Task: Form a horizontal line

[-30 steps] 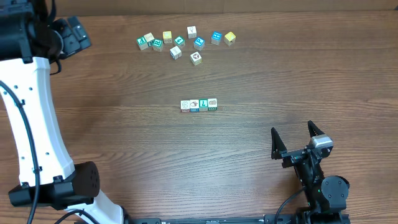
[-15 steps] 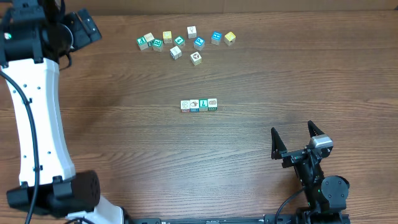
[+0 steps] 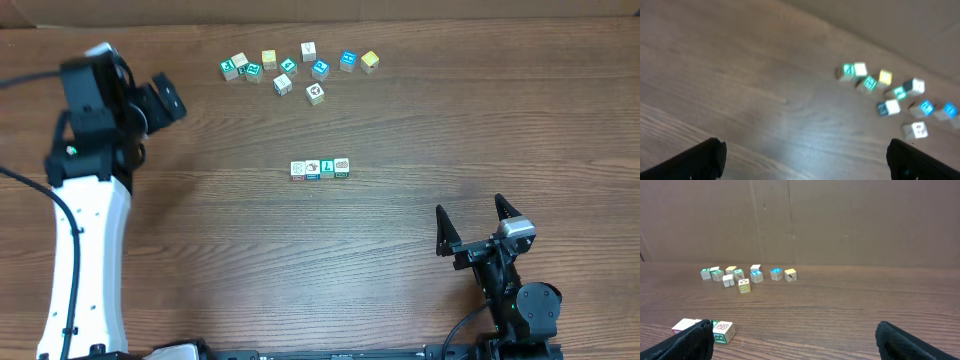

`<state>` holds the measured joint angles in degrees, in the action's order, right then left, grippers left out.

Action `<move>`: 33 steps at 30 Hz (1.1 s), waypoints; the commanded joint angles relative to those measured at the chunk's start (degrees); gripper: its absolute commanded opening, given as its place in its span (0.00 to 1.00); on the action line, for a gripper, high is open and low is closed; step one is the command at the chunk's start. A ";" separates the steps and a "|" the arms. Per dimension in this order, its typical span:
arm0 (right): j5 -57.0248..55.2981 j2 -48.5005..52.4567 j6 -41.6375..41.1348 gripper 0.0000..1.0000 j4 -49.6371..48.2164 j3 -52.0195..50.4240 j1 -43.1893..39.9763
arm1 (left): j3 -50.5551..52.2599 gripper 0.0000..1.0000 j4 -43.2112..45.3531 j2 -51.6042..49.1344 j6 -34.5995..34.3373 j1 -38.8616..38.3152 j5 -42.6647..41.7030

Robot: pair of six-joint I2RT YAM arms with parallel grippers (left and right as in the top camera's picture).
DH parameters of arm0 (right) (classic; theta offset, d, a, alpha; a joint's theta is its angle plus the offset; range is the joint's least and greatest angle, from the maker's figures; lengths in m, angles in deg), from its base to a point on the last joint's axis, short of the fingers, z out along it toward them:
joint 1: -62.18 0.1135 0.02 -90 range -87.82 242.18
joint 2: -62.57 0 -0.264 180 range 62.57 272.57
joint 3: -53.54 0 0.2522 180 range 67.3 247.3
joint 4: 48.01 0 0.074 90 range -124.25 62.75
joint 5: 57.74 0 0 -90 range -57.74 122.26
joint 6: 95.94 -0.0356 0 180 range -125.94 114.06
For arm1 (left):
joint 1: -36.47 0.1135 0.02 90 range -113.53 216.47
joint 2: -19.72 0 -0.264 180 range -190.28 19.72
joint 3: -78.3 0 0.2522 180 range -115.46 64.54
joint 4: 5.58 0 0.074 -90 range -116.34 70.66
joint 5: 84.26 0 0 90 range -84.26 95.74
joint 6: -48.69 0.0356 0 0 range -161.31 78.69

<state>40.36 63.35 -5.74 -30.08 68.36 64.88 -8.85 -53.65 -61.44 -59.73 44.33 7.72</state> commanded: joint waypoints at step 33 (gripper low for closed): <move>-0.55 -0.61 -0.22 1.00 -0.15 -0.61 -0.20 | 51.36 1.00 54.66 18.49 3.08 -3.50 -7.39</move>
<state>40.36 63.35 -5.74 -30.04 68.36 64.88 39.28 -0.01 -44.94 -58.44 40.94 0.94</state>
